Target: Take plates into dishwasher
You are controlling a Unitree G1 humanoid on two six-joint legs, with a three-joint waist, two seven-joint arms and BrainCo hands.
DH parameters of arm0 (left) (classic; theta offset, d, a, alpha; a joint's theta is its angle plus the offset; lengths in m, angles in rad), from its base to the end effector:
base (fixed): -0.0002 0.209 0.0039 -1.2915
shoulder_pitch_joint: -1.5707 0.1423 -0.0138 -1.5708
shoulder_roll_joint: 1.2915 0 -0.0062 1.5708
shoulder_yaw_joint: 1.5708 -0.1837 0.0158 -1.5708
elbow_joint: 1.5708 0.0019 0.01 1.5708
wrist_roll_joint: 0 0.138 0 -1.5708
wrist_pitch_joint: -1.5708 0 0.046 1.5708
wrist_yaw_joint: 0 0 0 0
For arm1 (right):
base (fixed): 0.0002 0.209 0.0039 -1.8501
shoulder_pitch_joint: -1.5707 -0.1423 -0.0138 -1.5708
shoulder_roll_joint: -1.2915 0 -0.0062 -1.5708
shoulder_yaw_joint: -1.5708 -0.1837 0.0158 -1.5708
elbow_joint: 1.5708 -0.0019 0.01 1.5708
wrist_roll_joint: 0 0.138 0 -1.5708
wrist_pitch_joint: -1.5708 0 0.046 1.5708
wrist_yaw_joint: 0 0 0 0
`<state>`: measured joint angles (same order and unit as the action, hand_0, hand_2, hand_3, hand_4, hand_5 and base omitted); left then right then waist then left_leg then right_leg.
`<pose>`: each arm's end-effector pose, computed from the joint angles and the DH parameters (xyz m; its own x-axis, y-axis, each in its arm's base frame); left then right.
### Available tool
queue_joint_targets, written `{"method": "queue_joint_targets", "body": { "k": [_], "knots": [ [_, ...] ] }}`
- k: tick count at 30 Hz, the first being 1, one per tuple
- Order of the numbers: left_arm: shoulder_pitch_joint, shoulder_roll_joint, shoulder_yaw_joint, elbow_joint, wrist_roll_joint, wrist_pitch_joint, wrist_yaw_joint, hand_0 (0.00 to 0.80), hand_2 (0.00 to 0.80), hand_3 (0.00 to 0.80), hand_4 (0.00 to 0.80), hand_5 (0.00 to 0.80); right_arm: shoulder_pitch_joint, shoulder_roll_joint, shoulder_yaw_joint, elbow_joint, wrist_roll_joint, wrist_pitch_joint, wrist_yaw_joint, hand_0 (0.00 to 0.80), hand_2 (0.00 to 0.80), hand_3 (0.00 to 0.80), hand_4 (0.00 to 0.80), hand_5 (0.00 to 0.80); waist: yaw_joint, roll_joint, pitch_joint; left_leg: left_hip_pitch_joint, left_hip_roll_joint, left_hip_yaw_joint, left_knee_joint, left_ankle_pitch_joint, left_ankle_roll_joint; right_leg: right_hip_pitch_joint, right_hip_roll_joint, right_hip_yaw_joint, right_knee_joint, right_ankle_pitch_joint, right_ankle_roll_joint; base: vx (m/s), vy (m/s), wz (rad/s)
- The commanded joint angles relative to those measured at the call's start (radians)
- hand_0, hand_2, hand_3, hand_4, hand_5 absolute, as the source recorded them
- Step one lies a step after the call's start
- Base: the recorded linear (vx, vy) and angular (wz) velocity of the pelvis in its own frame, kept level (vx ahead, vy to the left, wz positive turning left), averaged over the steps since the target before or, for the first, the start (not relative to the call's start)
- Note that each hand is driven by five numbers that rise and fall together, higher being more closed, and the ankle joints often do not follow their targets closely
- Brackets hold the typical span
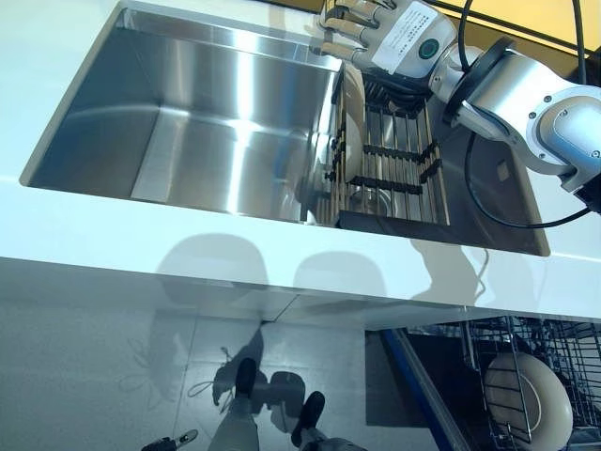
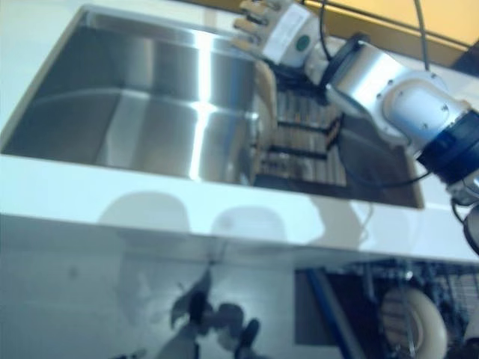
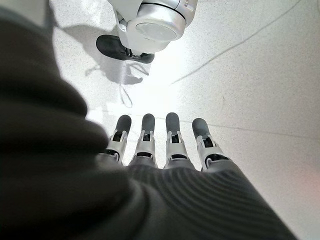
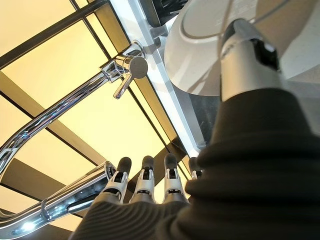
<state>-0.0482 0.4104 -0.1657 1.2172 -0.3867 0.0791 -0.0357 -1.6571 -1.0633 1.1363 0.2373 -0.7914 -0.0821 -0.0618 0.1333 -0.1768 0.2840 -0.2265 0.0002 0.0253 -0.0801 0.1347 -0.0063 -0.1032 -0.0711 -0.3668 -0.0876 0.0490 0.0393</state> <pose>0.0879 0.2796 -0.0941 0.3206 0.2766 -0.9059 -0.1843 0.9564 0.2267 0.2948 -0.1514 0.3626 0.6971 0.6526 0.2970 0.6946 -0.5121 -0.5052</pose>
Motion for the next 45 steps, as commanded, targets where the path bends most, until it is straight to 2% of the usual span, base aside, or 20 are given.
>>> {"method": "queue_joint_targets", "body": {
  "k": [1,10,16,29,42,43,44,45],
  "knots": [
    [-0.006,0.014,0.01,0.005,-0.037,-0.005,0.008,0.0,0.0,0.0,0.0,0.0,-0.129,-0.021,0.035,-0.012,0.032,0.052,0.004,0.0,0.0,0.0,0.0,0.0,0.034,-0.022,0.01,0.047,0.015,0.026,-0.007,-0.1,-0.032,0.007,-0.016,-0.023,0.0,0.0,0.091,0.0,0.0,0.0],
    [0.001,0.018,0.009,0.006,-0.042,-0.025,0.009,0.0,0.0,0.0,0.0,0.0,-0.117,-0.012,0.052,0.002,0.003,0.025,0.059,0.0,0.0,0.0,0.0,0.0,0.04,-0.025,0.018,0.044,0.014,0.024,-0.007,-0.098,-0.031,0.004,-0.016,-0.028,0.0,0.003,0.092,0.0,0.0,0.0],
    [-0.004,0.022,0.013,0.007,-0.045,-0.026,0.006,0.0,0.0,0.0,0.0,0.0,-0.1,-0.008,0.048,0.022,-0.006,0.012,0.042,0.0,0.0,0.0,0.0,0.0,0.037,-0.03,0.019,0.045,0.015,0.026,-0.007,-0.099,-0.032,0.003,-0.014,-0.024,0.0,0.003,0.092,0.0,0.0,0.0],
    [-0.001,0.017,0.008,-0.003,-0.066,-0.05,-0.002,0.0,0.0,0.0,0.0,0.0,-0.076,-0.007,0.059,-0.005,-0.04,-0.034,0.114,0.0,0.0,0.0,0.0,0.0,0.04,-0.018,0.041,0.032,0.013,0.026,-0.007,-0.09,-0.033,-0.01,-0.016,-0.024,0.0,0.007,0.091,0.0,0.0,0.0],
    [0.002,0.017,0.01,-0.003,-0.074,-0.065,-0.015,0.0,0.0,0.0,0.0,0.0,-0.053,0.009,0.09,-0.011,-0.094,-0.098,0.303,0.0,0.0,0.0,0.0,0.0,0.044,-0.023,0.053,0.023,0.015,0.029,-0.007,-0.084,-0.035,-0.017,-0.015,-0.029,0.0,0.009,0.089,0.0,0.0,0.0],
    [0.003,0.017,0.011,-0.004,-0.073,-0.066,-0.015,0.0,0.0,0.0,0.0,0.0,-0.048,0.01,0.09,-0.006,-0.112,-0.105,0.316,0.06,0.06,0.06,0.06,0.06,0.045,-0.024,0.053,0.024,0.015,0.031,-0.007,-0.084,-0.036,-0.016,-0.015,-0.029,0.0,0.01,0.089,0.0,0.0,0.0],
    [0.005,0.018,0.012,-0.004,-0.073,-0.068,-0.016,0.0,0.0,0.0,0.0,0.0,-0.047,0.011,0.093,0.002,-0.131,-0.114,0.331,0.317,0.317,0.317,0.317,0.317,0.045,-0.024,0.055,0.024,0.016,0.033,-0.007,-0.083,-0.035,-0.016,-0.015,-0.029,0.0,0.01,0.089,0.0,0.0,0.0],
    [0.006,0.02,0.012,-0.004,-0.074,-0.07,-0.017,0.0,0.0,0.0,0.0,0.0,-0.045,0.012,0.095,0.01,-0.148,-0.121,0.334,0.483,0.483,0.483,0.483,0.483,0.046,-0.024,0.056,0.024,0.016,0.033,-0.007,-0.083,-0.036,-0.017,-0.015,-0.03,0.0,0.01,0.089,0.0,0.0,0.0]
  ]
}}
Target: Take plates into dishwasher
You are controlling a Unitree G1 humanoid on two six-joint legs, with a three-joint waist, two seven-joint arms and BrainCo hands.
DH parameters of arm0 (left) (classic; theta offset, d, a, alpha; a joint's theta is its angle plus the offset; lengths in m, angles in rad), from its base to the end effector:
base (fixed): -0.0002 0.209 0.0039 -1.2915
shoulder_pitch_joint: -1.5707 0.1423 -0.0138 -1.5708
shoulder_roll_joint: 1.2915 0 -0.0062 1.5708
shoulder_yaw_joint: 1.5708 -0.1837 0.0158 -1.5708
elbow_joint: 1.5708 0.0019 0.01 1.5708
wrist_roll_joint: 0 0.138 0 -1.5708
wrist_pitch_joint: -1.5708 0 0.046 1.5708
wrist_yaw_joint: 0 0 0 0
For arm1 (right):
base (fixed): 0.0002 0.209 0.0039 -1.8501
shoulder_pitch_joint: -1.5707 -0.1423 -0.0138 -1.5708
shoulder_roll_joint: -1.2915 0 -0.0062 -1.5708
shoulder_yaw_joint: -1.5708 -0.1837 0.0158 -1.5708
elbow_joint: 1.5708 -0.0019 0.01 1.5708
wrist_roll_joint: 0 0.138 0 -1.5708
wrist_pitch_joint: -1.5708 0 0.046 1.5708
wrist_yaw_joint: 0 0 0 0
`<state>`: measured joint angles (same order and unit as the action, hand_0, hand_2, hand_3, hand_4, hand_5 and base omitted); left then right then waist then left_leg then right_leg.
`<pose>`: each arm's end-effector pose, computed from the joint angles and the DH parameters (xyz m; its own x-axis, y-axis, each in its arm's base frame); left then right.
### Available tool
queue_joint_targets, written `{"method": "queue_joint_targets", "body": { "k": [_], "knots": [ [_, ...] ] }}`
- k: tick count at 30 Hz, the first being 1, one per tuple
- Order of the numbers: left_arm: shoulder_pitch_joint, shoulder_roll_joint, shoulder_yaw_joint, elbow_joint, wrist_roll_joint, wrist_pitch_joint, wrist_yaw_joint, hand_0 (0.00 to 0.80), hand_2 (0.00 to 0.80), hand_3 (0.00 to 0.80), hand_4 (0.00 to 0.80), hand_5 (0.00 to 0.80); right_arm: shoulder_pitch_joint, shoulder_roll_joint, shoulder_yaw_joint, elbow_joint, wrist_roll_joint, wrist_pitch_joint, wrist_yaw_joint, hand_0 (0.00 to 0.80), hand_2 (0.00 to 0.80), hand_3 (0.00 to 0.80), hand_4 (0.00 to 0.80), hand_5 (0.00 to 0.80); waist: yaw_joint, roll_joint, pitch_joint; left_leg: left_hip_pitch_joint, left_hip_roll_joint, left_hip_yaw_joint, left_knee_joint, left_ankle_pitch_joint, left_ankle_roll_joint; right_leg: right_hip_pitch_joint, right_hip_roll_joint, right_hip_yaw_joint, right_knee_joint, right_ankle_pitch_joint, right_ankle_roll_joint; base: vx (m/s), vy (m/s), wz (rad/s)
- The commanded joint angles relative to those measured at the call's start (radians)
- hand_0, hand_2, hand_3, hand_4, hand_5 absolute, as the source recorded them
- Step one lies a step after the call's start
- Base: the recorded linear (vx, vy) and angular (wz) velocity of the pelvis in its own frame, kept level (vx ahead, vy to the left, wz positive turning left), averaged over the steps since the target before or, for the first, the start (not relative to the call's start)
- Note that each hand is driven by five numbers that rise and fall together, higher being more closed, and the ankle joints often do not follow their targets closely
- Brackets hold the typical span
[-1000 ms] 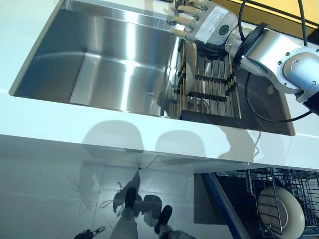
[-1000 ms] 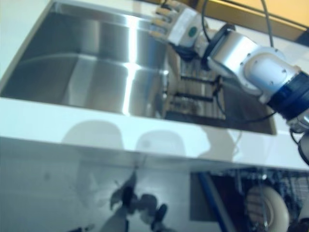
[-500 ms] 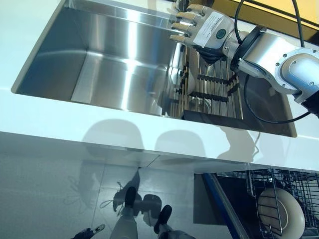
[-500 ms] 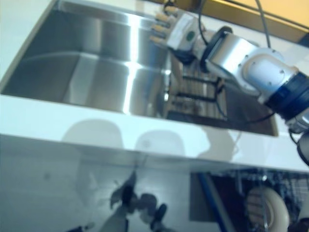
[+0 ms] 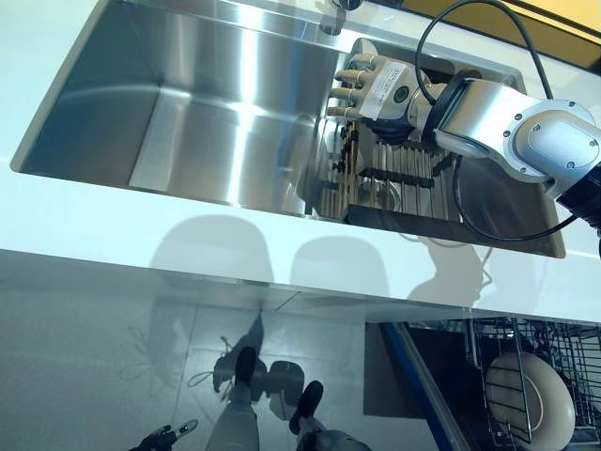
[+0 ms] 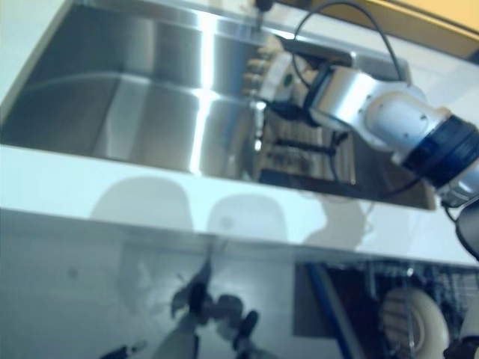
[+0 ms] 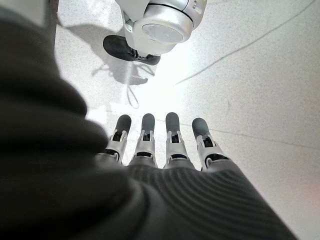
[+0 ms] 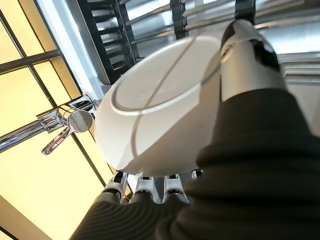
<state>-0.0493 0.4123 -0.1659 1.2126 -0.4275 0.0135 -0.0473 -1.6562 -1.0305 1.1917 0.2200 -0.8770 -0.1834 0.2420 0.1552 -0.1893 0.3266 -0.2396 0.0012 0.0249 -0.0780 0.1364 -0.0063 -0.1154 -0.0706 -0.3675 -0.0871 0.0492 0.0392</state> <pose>0.0918 0.2802 -0.0924 0.3899 0.2708 -0.8801 -0.2132 0.9564 0.1998 0.2974 -0.1377 0.3450 0.8476 0.5306 -0.0034 0.4678 -0.7504 -0.4669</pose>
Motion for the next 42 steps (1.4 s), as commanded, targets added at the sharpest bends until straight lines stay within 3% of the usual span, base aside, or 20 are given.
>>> {"method": "queue_joint_targets", "body": {
  "k": [1,12,24,34,42],
  "knots": [
    [0.008,0.02,0.012,0.0,-0.035,-0.005,-0.007,0.0,0.0,0.0,0.0,0.0,-0.044,-0.02,0.043,0.037,-0.084,-0.027,0.031,0.8,0.8,0.8,0.8,0.8,0.024,-0.01,0.014,0.038,0.015,0.034,-0.009,-0.085,-0.036,-0.004,-0.016,-0.029,0.0,0.01,0.088,0.0,0.0,0.0],
    [0.013,0.02,0.016,0.004,-0.031,-0.004,-0.006,0.0,0.0,0.0,0.0,0.0,-0.023,-0.006,0.012,0.116,-0.165,-0.022,0.022,0.8,0.8,0.8,0.8,0.8,0.02,-0.015,0.001,0.045,0.016,0.041,-0.009,-0.085,-0.037,0.001,-0.013,-0.024,0.0,0.009,0.087,0.0,0.0,0.0],
    [0.02,0.02,0.024,0.005,-0.021,0.003,-0.005,0.0,0.0,0.0,0.0,0.0,-0.013,-0.02,-0.004,0.161,-0.183,0.005,-0.066,0.8,0.8,0.8,0.8,0.8,0.009,-0.02,-0.03,0.066,0.021,0.054,-0.009,-0.096,-0.035,0.016,-0.011,-0.017,0.0,0.005,0.089,0.0,0.0,0.0],
    [0.043,0.017,0.047,0.013,0.026,0.008,0.008,0.0,0.0,0.0,0.0,0.0,-0.028,-0.076,-0.016,0.212,-0.101,0.078,-0.137,0.8,0.8,0.8,0.8,0.8,-0.027,-0.038,-0.138,0.137,0.022,0.067,-0.009,-0.128,-0.028,0.07,-0.006,0.015,0.0,-0.01,0.091,0.011,-0.017,-0.07],
    [0.071,-0.002,0.054,0.028,0.071,-0.001,0.01,0.0,0.0,0.0,0.0,0.0,-0.024,-0.156,-0.029,0.25,-0.035,0.111,-0.188,0.8,0.8,0.8,0.8,0.8,-0.072,-0.019,-0.239,0.214,0.021,0.116,-0.009,-0.153,-0.018,0.114,-0.008,0.065,0.0,-0.014,0.093,0.005,-0.014,-0.22]
  ]
}}
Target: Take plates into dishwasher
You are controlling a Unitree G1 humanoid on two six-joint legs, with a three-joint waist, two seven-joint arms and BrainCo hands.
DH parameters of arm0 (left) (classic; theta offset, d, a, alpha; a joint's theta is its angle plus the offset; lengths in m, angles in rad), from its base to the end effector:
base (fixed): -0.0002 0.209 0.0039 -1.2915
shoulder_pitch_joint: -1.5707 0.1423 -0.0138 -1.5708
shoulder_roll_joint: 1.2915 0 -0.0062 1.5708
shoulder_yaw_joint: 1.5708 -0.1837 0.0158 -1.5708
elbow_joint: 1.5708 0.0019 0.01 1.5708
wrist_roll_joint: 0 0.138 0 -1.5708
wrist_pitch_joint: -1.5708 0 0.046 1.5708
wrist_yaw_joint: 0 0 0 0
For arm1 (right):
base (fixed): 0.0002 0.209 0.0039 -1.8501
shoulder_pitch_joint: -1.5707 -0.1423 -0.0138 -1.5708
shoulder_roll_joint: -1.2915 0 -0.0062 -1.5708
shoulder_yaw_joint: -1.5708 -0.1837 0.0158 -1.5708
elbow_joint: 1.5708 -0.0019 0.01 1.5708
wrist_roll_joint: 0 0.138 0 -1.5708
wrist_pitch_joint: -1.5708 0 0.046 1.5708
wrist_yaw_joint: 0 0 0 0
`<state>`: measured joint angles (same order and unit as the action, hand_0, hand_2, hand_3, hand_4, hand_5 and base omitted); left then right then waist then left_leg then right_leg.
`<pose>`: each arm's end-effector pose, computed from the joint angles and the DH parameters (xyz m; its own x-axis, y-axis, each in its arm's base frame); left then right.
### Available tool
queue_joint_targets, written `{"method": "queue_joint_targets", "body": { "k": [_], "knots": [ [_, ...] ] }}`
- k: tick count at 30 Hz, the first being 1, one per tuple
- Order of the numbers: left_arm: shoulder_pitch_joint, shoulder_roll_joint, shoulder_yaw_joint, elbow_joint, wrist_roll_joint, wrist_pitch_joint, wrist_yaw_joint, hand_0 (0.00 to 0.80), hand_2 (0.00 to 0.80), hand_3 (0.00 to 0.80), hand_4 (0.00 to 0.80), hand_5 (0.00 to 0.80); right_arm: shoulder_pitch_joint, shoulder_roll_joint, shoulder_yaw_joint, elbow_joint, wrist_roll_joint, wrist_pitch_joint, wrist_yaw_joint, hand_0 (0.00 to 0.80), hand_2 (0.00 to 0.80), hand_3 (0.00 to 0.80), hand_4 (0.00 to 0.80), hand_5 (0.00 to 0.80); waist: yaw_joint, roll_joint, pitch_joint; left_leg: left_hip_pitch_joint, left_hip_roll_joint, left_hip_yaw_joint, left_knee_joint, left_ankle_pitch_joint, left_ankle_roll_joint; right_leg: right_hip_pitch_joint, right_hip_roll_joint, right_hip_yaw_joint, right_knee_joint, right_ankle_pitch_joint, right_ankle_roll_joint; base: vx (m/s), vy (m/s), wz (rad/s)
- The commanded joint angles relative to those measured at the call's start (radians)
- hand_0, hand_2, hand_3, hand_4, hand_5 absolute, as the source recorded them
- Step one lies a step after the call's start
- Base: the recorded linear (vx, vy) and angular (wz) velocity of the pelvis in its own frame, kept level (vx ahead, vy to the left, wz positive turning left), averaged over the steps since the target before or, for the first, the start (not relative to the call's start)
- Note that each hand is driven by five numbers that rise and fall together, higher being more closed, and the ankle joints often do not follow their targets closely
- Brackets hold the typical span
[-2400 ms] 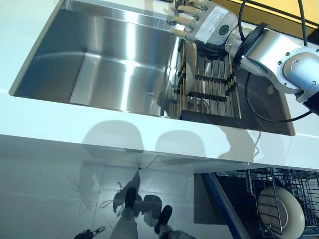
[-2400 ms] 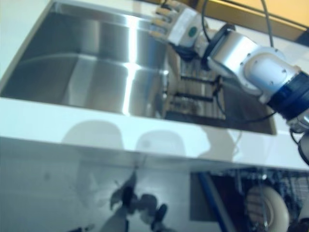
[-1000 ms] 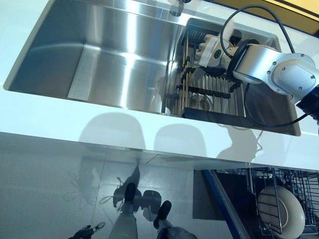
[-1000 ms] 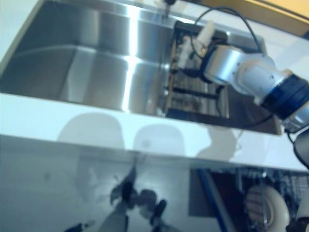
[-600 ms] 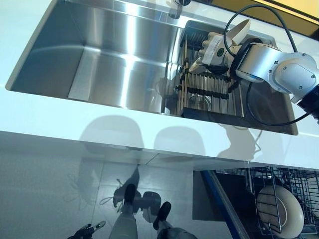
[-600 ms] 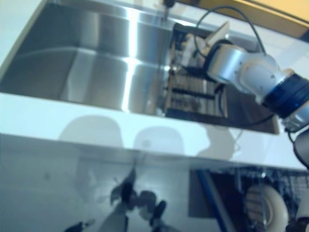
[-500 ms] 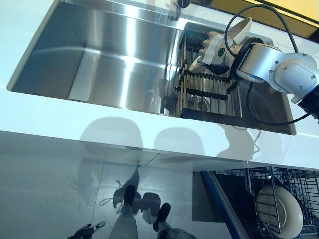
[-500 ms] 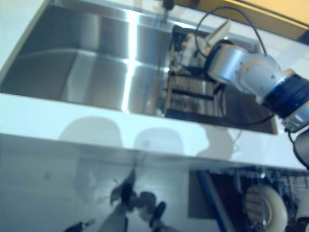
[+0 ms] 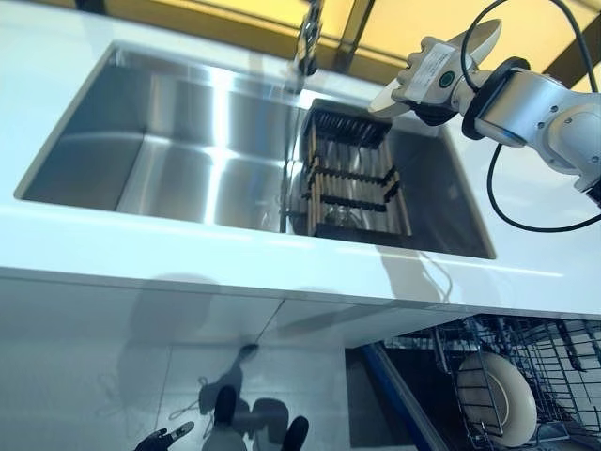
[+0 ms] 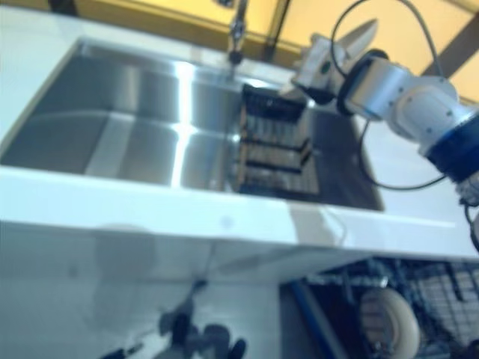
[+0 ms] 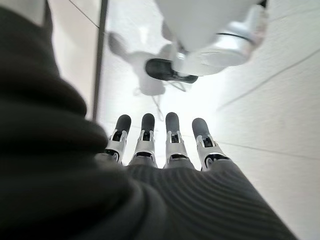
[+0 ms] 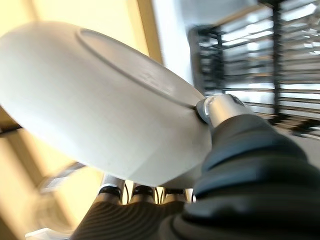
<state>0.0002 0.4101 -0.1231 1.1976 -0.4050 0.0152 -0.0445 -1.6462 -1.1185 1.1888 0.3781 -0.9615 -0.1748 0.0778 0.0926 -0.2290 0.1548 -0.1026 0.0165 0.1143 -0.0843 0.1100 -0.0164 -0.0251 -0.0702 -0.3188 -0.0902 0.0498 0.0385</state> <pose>0.0765 0.2826 -0.0947 0.3588 0.2862 -0.8885 -0.2354 0.9488 0.2106 0.3071 -0.1892 0.3542 0.8953 0.4269 0.1272 0.4379 -0.7915 -0.4264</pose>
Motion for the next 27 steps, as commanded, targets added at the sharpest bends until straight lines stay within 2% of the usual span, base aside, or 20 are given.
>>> {"method": "queue_joint_targets", "body": {
  "k": [1,6,7,12,14,16,17,19,27],
  "knots": [
    [0.022,-0.001,0.011,0.044,0.048,-0.002,0.008,0.0,0.0,0.0,0.0,0.0,-0.034,-0.072,-0.027,0.095,0.068,0.11,-0.026,0.8,0.8,0.8,0.8,0.8,-0.012,0.021,-0.074,0.079,0.006,0.029,-0.003,-0.127,-0.008,0.024,-0.009,0.019,0.003,-0.015,0.094,0.009,-0.006,-0.33],
    [0.031,-0.021,0.011,0.052,0.076,0.017,0.011,0.0,0.0,0.0,0.0,0.0,0.023,-0.115,-0.086,0.119,0.285,0.192,-0.047,0.8,0.8,0.8,0.8,0.8,-0.038,0.046,-0.126,0.123,0.009,0.061,-0.003,-0.144,-0.008,0.046,-0.007,0.054,0.003,-0.018,0.099,0.021,-0.01,-0.24],
    [0.033,-0.025,0.012,0.053,0.082,0.02,0.011,0.0,0.0,0.0,0.0,0.0,0.046,-0.126,-0.11,0.125,0.351,0.218,-0.046,0.8,0.8,0.8,0.8,0.8,-0.046,0.052,-0.139,0.13,0.009,0.067,-0.003,-0.147,-0.007,0.048,-0.006,0.064,0.003,-0.019,0.099,0.018,-0.008,-0.31],
    [0.038,-0.028,0.014,0.057,0.104,0.021,-0.002,0.0,0.0,0.0,0.0,0.0,0.158,-0.188,-0.226,0.205,0.685,0.265,-0.109,0.8,0.8,0.8,0.8,0.8,-0.071,0.074,-0.163,0.156,0.015,0.091,-0.003,-0.157,-0.009,0.058,0.0,0.097,0.003,-0.023,0.099,-0.006,-0.027,-0.21],
    [0.037,-0.029,0.011,0.062,0.112,0.018,-0.006,0.0,0.0,0.0,0.0,0.0,0.222,-0.205,-0.301,0.248,0.815,0.27,-0.13,0.8,0.8,0.8,0.8,0.8,-0.08,0.082,-0.168,0.163,0.017,0.097,-0.003,-0.159,-0.01,0.061,0.001,0.104,0.003,-0.022,0.099,-0.019,-0.044,-0.17],
    [0.033,-0.032,0.009,0.069,0.123,0.017,-0.013,0.0,0.0,0.0,0.0,0.0,0.334,-0.227,-0.433,0.294,0.956,0.247,-0.138,0.8,0.8,0.8,0.8,0.8,-0.093,0.093,-0.172,0.173,0.02,0.109,-0.003,-0.163,-0.01,0.064,0.004,0.116,0.003,-0.024,0.098,-0.019,-0.047,-0.12],
    [0.033,-0.032,0.007,0.069,0.121,0.018,-0.014,0.0,0.0,0.0,0.0,0.0,0.353,-0.23,-0.456,0.299,0.981,0.243,-0.136,0.8,0.8,0.8,0.8,0.8,-0.095,0.094,-0.173,0.174,0.021,0.111,-0.003,-0.163,-0.011,0.064,0.004,0.117,0.003,-0.023,0.097,-0.009,-0.047,-0.18],
    [0.032,-0.032,0.004,0.076,0.122,0.017,-0.018,0.0,0.0,0.0,0.0,0.0,0.462,-0.238,-0.595,0.323,1.12,0.239,-0.114,0.8,0.8,0.8,0.8,0.8,-0.11,0.102,-0.175,0.184,0.024,0.124,-0.003,-0.165,-0.011,0.067,0.007,0.13,0.003,-0.023,0.095,0.001,-0.054,-0.2],
    [0.029,-0.042,-0.006,0.105,0.124,-0.008,-0.039,0.0,0.0,0.0,0.0,0.0,0.763,-0.212,-0.97,0.412,1.446,0.222,-0.024,0.8,0.8,0.8,0.8,0.8,-0.151,0.114,-0.176,0.204,0.034,0.163,-0.003,-0.17,-0.014,0.069,0.016,0.159,0.003,-0.024,0.086,0.013,-0.055,-0.2]
  ]
}}
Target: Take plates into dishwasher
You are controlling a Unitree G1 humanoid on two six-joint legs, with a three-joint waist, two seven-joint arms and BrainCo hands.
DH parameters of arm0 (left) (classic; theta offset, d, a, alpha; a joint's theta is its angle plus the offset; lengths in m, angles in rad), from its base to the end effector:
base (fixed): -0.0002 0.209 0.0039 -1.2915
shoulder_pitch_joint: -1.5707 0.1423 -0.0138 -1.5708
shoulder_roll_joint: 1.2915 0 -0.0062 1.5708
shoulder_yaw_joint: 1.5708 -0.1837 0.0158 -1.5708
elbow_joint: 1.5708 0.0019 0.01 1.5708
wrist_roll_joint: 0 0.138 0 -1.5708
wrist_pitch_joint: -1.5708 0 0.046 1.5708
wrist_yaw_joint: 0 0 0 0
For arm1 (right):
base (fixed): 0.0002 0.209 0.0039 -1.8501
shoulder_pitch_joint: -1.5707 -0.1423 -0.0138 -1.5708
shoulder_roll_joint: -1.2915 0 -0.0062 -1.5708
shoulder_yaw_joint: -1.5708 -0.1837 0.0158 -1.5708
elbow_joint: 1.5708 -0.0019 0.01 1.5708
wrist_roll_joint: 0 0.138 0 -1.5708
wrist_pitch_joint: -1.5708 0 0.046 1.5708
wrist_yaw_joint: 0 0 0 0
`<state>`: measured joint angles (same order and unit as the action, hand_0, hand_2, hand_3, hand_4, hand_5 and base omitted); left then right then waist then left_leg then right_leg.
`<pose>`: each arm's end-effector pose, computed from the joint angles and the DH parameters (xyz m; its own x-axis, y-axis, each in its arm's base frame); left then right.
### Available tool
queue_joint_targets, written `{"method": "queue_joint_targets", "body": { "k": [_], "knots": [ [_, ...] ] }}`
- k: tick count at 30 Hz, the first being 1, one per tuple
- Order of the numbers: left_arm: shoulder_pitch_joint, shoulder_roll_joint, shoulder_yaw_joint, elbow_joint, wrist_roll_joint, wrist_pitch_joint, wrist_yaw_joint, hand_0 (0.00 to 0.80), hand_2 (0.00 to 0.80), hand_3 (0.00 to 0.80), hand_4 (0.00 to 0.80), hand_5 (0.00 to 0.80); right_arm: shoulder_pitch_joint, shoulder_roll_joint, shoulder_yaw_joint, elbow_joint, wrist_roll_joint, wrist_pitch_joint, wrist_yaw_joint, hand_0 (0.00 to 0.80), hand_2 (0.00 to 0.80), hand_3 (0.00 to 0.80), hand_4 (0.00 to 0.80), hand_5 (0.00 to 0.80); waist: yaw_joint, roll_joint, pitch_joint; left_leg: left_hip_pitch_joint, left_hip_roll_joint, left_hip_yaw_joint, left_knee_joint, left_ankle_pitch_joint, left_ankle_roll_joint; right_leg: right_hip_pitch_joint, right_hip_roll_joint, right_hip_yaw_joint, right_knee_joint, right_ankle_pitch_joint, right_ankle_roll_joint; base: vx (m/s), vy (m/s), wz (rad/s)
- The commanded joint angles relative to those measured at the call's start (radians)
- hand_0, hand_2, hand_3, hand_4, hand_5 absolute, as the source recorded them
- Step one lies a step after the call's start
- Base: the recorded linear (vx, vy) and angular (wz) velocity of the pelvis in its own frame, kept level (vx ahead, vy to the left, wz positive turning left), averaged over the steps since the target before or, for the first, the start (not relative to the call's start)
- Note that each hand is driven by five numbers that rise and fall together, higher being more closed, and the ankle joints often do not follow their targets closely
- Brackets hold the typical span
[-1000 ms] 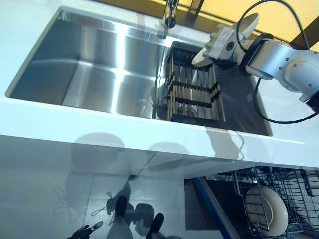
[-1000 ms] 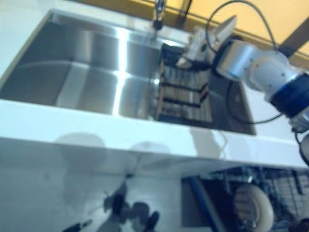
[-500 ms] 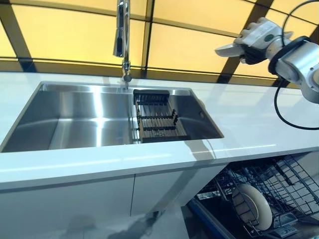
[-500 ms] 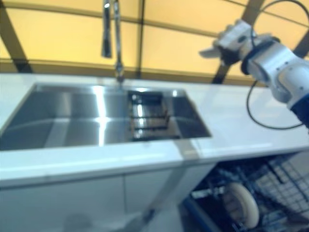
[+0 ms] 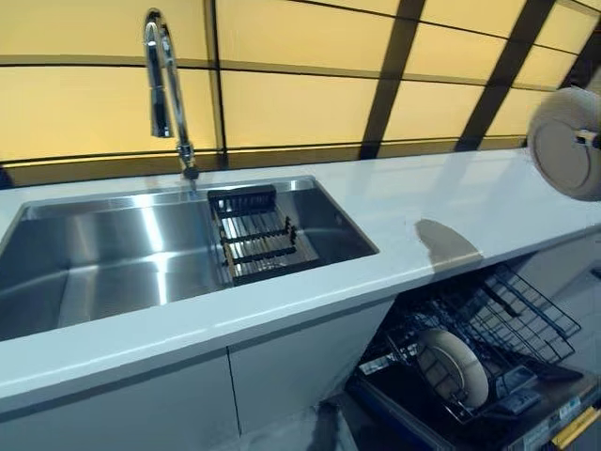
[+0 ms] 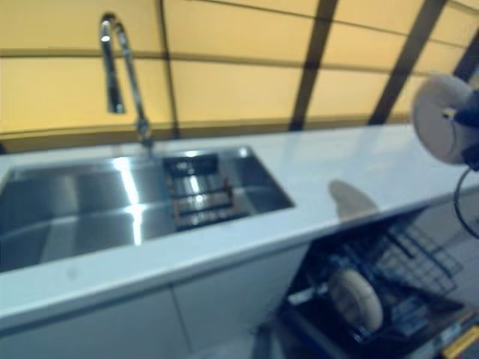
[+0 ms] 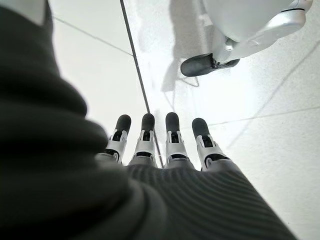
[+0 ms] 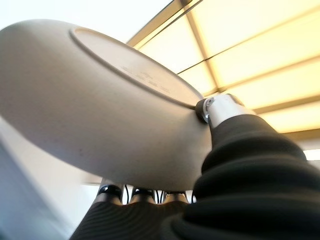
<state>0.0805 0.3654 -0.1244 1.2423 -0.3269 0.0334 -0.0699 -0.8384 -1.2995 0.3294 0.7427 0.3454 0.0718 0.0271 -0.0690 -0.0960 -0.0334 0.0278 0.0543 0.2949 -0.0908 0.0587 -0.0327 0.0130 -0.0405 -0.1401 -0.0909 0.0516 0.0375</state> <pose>0.0376 0.2705 -0.1066 0.2234 0.2365 -0.9456 -0.1696 0.9647 0.2013 0.2529 -0.3890 0.2766 0.8804 -0.4310 0.1976 0.4316 0.5559 -0.7104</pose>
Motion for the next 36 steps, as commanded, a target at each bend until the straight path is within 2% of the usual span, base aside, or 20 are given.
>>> {"method": "queue_joint_targets", "body": {
  "k": [1,3,5,11,15,21,26,36],
  "knots": [
    [-0.051,0.003,-0.004,0.064,0.047,-0.03,-0.015,0.0,0.0,0.0,0.0,0.0,-0.026,-0.033,-0.136,0.057,0.164,-0.021,0.049,0.8,0.8,0.8,0.8,0.8,0.009,-0.019,0.012,0.075,-0.003,-0.013,0.004,-0.12,0.002,0.03,-0.013,-0.018,0.004,-0.026,0.086,0.018,-0.053,-0.17],
    [-0.048,0.001,-0.003,0.069,0.044,-0.036,-0.016,0.0,0.0,0.0,0.0,0.0,0.025,-0.037,-0.205,0.086,0.254,0.004,0.121,0.8,0.8,0.8,0.8,0.8,-0.002,-0.018,0.014,0.082,0.002,-0.004,0.004,-0.122,0.002,0.032,-0.01,-0.012,0.004,-0.028,0.084,0.024,-0.061,-0.13],
    [-0.046,0.004,0.0,0.072,0.048,-0.039,-0.018,0.0,0.0,0.0,0.0,0.0,0.069,-0.042,-0.25,0.088,0.278,0.021,0.176,0.8,0.8,0.8,0.8,0.8,-0.006,-0.021,0.017,0.085,0.003,0.0,0.004,-0.124,0.002,0.033,-0.009,-0.01,0.004,-0.028,0.083,0.017,-0.058,-0.12],
    [-0.039,0.013,0.013,0.073,0.052,-0.043,-0.014,0.0,0.0,0.0,0.0,0.0,0.187,-0.046,-0.326,0.086,0.281,0.059,0.291,0.8,0.8,0.8,0.8,0.8,-0.017,-0.024,0.024,0.087,0.008,0.008,0.004,-0.123,0.003,0.031,-0.002,0.002,0.004,-0.027,0.079,0.013,-0.056,-0.04],
    [-0.038,0.023,0.02,0.073,0.062,-0.041,-0.015,0.0,0.0,0.0,0.0,0.0,0.237,-0.036,-0.343,0.082,0.255,0.06,0.347,0.8,0.8,0.8,0.8,0.8,-0.017,-0.025,0.03,0.085,0.011,0.011,0.004,-0.123,0.002,0.029,-0.001,0.002,0.004,-0.026,0.08,0.001,-0.064,-0.01],
    [-0.032,0.032,0.034,0.066,0.087,-0.038,-0.017,0.0,0.0,0.0,0.0,0.0,0.28,-0.009,-0.301,0.052,0.159,0.106,0.484,0.8,0.8,0.8,0.8,0.8,-0.015,-0.021,0.045,0.087,0.013,0.012,0.004,-0.122,0.004,0.028,0.0,0.007,0.004,-0.027,0.078,0.004,-0.07,-0.01],
    [-0.029,0.039,0.034,0.061,0.107,-0.037,-0.017,0.0,0.0,0.0,0.0,0.0,0.278,0.016,-0.248,0.076,0.072,0.088,0.551,0.8,0.8,0.8,0.8,0.8,-0.01,-0.011,0.056,0.081,0.013,0.006,0.004,-0.12,0.003,0.023,-0.001,0.006,0.004,-0.027,0.078,0.005,-0.075,0.0],
    [-0.041,0.06,0.024,0.031,0.107,-0.036,-0.024,0.0,0.0,0.0,0.0,0.0,0.228,0.038,-0.134,0.079,-0.07,0.057,0.561,0.8,0.8,0.8,0.8,0.8,-0.002,0.018,0.095,0.042,0.012,-0.009,0.004,-0.108,0.001,-0.012,-0.006,0.015,0.004,-0.021,0.075,-0.026,-0.059,0.0]
  ]
}}
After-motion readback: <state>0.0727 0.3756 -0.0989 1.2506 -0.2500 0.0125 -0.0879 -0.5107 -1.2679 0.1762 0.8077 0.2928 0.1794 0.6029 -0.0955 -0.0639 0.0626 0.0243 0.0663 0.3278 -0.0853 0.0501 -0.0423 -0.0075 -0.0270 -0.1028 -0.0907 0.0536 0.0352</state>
